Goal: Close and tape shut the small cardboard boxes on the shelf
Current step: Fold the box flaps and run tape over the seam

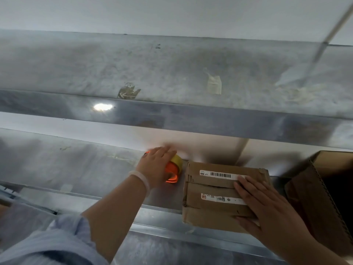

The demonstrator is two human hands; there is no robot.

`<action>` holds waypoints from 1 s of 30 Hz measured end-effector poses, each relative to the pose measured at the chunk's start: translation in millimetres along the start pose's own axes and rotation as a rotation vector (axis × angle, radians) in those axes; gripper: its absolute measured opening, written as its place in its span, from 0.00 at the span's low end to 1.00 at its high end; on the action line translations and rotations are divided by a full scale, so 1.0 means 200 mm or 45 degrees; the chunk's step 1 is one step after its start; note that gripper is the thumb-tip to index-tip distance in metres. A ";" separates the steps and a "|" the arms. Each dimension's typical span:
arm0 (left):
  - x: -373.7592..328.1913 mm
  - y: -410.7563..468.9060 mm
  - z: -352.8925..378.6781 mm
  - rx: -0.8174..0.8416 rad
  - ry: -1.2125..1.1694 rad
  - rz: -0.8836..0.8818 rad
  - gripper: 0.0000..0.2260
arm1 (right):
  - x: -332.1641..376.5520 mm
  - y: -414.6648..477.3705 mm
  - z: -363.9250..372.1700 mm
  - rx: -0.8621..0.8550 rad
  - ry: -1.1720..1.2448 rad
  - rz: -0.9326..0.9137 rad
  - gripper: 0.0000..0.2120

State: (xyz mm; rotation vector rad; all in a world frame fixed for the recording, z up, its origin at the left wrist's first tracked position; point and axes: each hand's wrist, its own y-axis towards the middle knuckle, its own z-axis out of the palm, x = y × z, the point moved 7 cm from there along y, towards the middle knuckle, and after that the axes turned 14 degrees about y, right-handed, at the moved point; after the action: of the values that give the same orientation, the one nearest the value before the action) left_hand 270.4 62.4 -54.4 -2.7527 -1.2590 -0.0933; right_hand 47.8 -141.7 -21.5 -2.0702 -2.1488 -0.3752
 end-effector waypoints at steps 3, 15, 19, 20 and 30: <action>0.00 0.05 -0.02 0.019 0.044 0.068 0.33 | 0.00 0.00 0.00 0.012 -0.010 0.008 0.37; 0.02 -0.06 -0.06 -0.221 0.045 0.258 0.19 | -0.01 0.01 0.00 0.062 0.016 0.046 0.37; 0.05 -0.18 -0.05 -0.327 0.017 0.122 0.24 | 0.00 0.01 0.00 0.058 0.027 0.046 0.37; 0.05 -0.20 -0.04 -0.286 -0.009 0.073 0.25 | 0.00 0.01 0.00 0.053 0.030 0.045 0.37; -0.01 -0.29 0.01 -0.124 -0.637 -0.593 0.17 | -0.01 0.01 0.01 0.027 0.015 0.029 0.37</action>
State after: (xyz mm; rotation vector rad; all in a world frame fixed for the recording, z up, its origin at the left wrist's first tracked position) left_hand 224.1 98.8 -52.5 -2.5828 -2.0478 0.5403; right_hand 49.2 -143.2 -23.3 -2.0734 -2.1115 -0.3595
